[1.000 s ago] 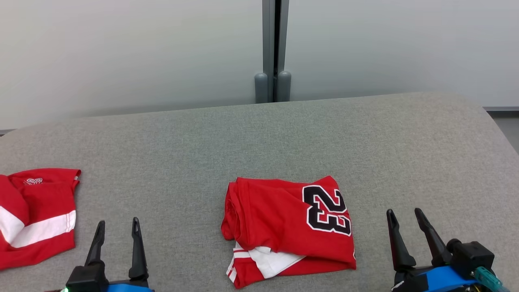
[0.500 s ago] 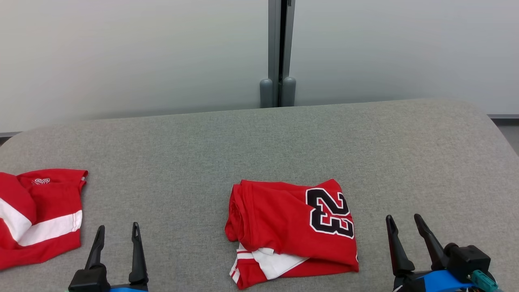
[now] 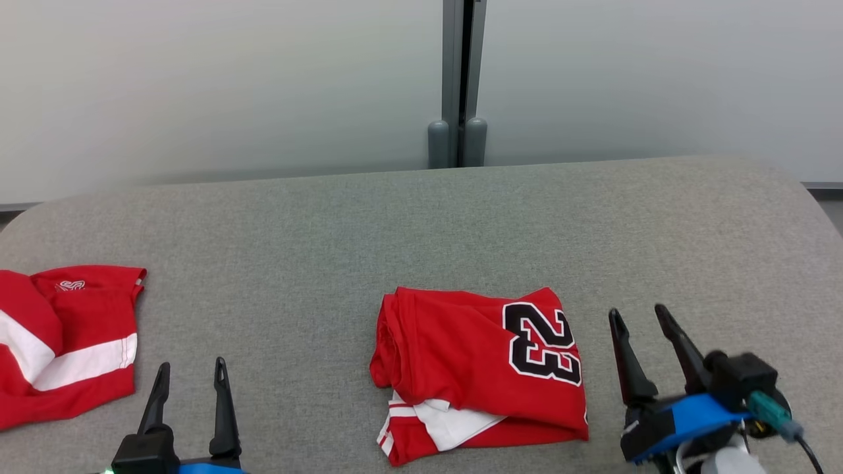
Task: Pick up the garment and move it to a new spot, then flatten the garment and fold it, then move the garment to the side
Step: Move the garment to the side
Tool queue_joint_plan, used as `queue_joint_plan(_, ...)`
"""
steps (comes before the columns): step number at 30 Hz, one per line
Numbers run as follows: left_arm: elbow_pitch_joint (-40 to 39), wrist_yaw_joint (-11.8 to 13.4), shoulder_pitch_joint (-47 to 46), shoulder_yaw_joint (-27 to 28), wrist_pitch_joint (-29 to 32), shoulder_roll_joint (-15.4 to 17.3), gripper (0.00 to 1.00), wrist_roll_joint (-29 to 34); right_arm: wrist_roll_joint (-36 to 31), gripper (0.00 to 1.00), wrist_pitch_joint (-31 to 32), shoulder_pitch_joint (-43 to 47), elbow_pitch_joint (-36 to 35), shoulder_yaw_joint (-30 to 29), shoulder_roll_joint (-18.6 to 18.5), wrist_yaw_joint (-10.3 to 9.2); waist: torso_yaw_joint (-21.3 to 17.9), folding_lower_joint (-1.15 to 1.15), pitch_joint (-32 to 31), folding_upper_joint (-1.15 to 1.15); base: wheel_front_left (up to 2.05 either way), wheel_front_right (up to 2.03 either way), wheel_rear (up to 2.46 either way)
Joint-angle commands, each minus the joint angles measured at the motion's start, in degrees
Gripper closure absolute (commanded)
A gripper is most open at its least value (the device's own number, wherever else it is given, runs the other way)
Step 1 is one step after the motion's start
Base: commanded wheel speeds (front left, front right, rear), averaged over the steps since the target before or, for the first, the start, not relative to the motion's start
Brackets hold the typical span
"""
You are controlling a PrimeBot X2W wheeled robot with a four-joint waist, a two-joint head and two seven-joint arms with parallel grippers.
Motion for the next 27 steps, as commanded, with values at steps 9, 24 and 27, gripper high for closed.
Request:
queue_joint_plan(9,0.0,-0.6,-3.5,-0.5,-0.1,0.1,0.0,0.2,0.1,0.0,-0.1,-11.0,10.6,3.9,-2.3,0.02,2.4,0.0,3.0,0.0,0.0,0.0,0.0)
queue_joint_plan(24,0.3,-0.4,-5.5,-0.7,-0.2,0.0,0.0,0.0,1.7,0.0,-0.1,-16.1,34.4,8.1,-1.2,0.03,5.3,0.0,6.3,0.0,0.0,0.0,0.0)
queue_joint_plan(27,0.1,-0.1,-5.5,-1.0,-0.1,0.0,0.0,-0.2,2.7,0.0,0.2,-15.8,37.2,9.0,-0.5,0.03,5.2,0.0,6.5,0.0,0.0,0.0,0.0)
